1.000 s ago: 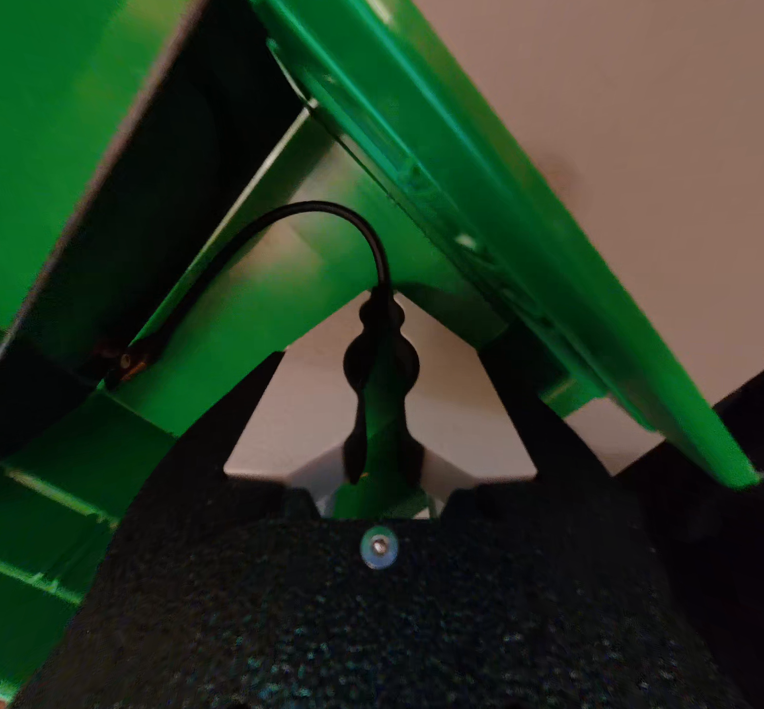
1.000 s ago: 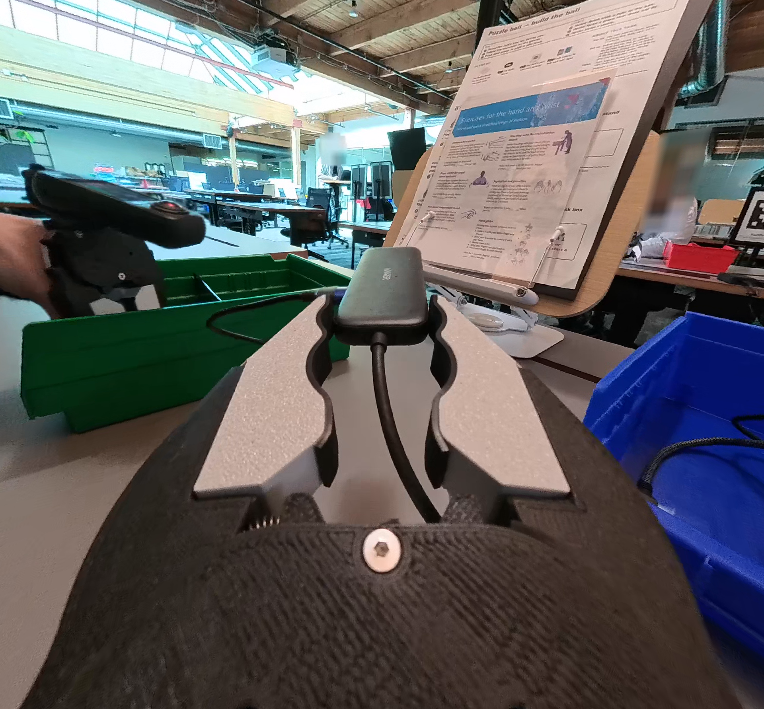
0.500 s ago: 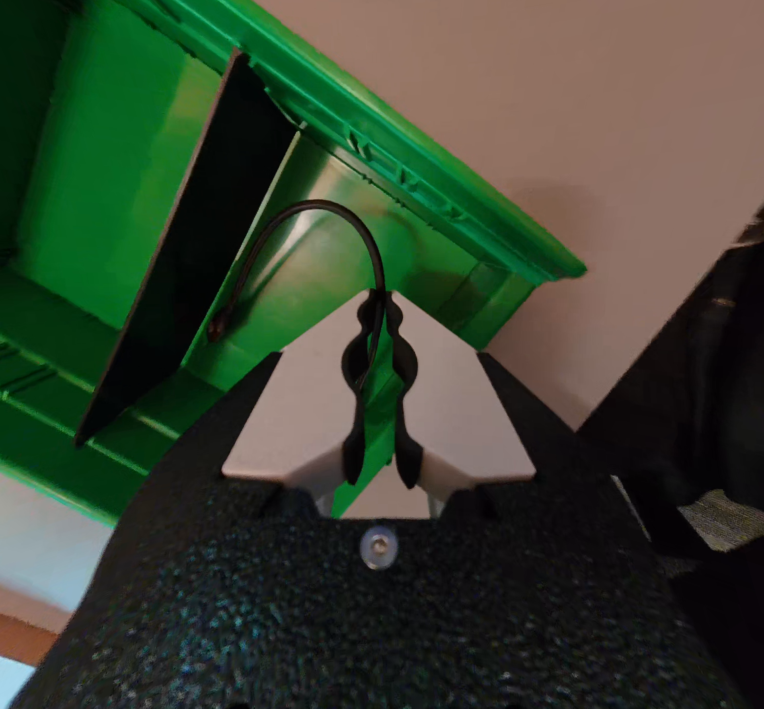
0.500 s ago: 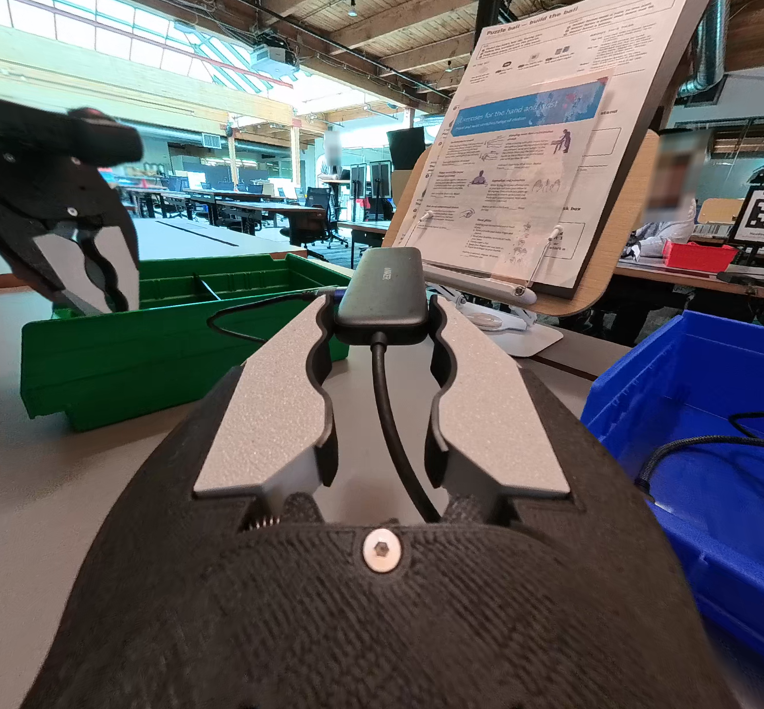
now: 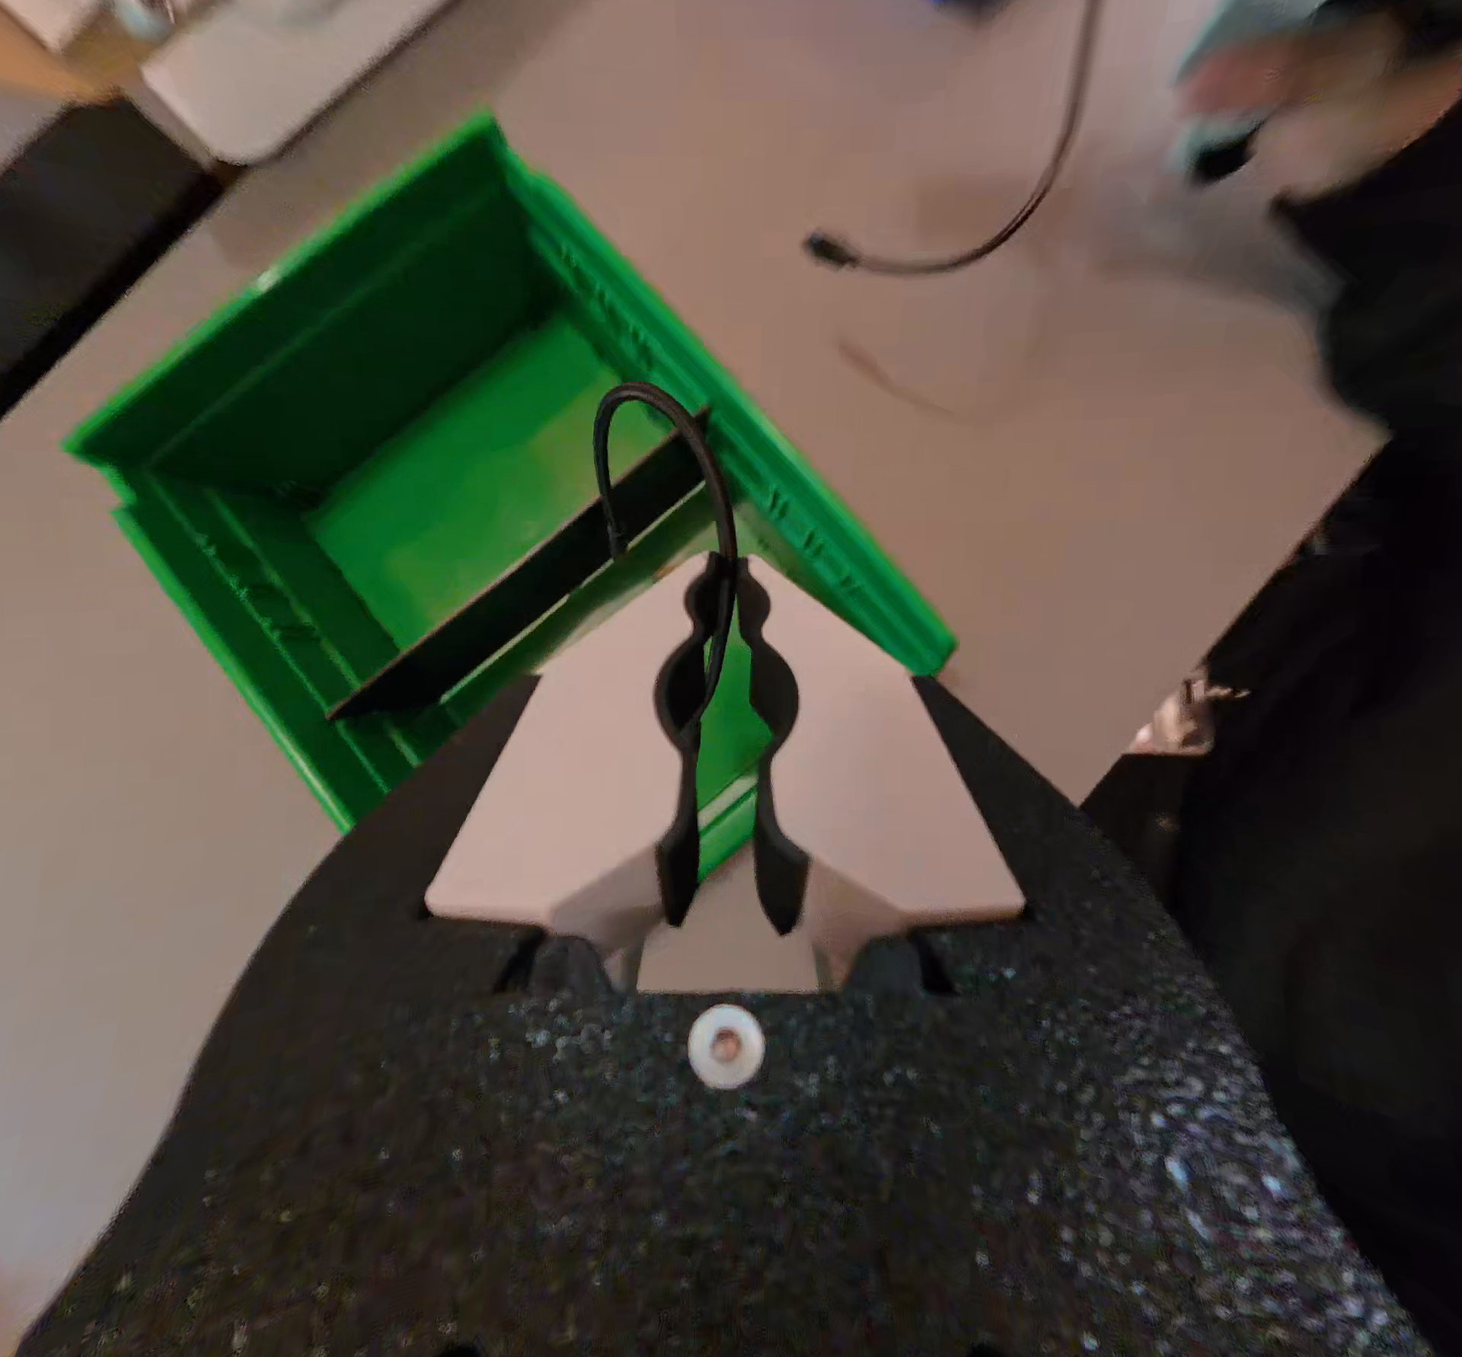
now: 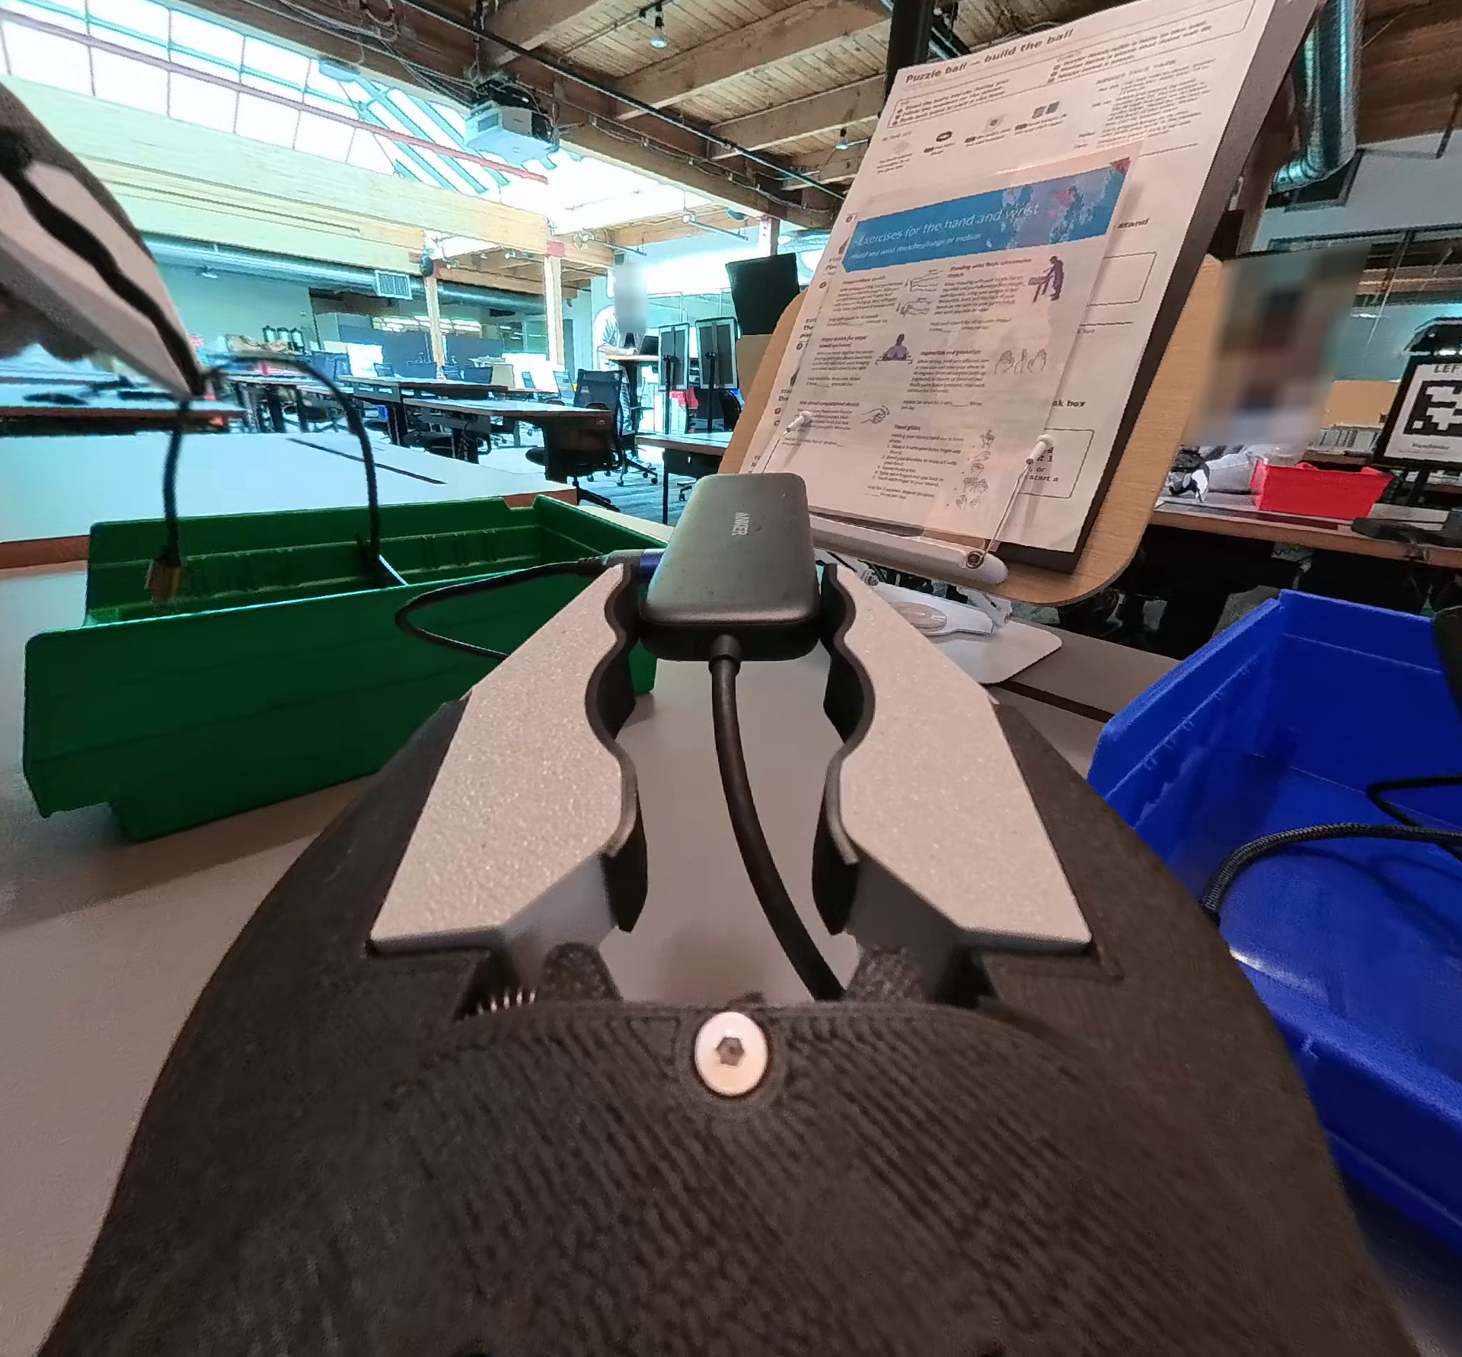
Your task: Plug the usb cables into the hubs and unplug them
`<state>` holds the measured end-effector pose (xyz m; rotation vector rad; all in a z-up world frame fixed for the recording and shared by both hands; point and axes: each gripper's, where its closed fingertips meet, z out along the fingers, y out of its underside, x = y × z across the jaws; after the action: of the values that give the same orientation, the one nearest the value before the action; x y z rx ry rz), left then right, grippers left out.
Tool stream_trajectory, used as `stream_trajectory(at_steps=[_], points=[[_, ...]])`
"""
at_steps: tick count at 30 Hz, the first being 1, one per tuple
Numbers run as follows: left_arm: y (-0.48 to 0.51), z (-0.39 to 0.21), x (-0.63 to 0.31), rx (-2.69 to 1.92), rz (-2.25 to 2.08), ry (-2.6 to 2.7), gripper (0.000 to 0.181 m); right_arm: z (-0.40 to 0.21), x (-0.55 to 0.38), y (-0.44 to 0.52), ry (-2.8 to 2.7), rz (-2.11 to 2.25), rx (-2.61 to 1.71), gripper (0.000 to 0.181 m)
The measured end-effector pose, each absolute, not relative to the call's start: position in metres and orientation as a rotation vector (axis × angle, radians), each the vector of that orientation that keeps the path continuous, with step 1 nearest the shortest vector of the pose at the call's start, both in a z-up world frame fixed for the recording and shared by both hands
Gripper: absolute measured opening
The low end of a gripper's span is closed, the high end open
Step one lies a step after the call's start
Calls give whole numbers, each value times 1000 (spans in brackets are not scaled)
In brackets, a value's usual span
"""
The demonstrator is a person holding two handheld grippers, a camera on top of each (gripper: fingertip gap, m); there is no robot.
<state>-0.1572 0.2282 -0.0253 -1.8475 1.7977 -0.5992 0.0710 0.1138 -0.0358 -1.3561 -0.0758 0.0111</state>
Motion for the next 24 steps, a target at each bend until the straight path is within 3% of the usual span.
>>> stream_trajectory(at_steps=[1,6,10,17,22,24], points=[[222,-12,-154,-1808,-657,1777,1,-36,71,114,-76,7,-1356,46],[183,26,-125,-1539,-763,1766,0,-26,83,104,-35,-13,-1321,46],[132,19,-86,-1112,-615,1889,1,-20,112,87,60,-56,-1282,46],[66,-122,-62,-424,-56,2210,1,-20,155,58,180,-114,-1255,46],[68,-179,-81,-455,-97,2297,2,-20,144,65,126,-118,-1275,46],[75,-184,-88,-558,-92,2313,15,-23,139,71,105,-118,-1292,46]])
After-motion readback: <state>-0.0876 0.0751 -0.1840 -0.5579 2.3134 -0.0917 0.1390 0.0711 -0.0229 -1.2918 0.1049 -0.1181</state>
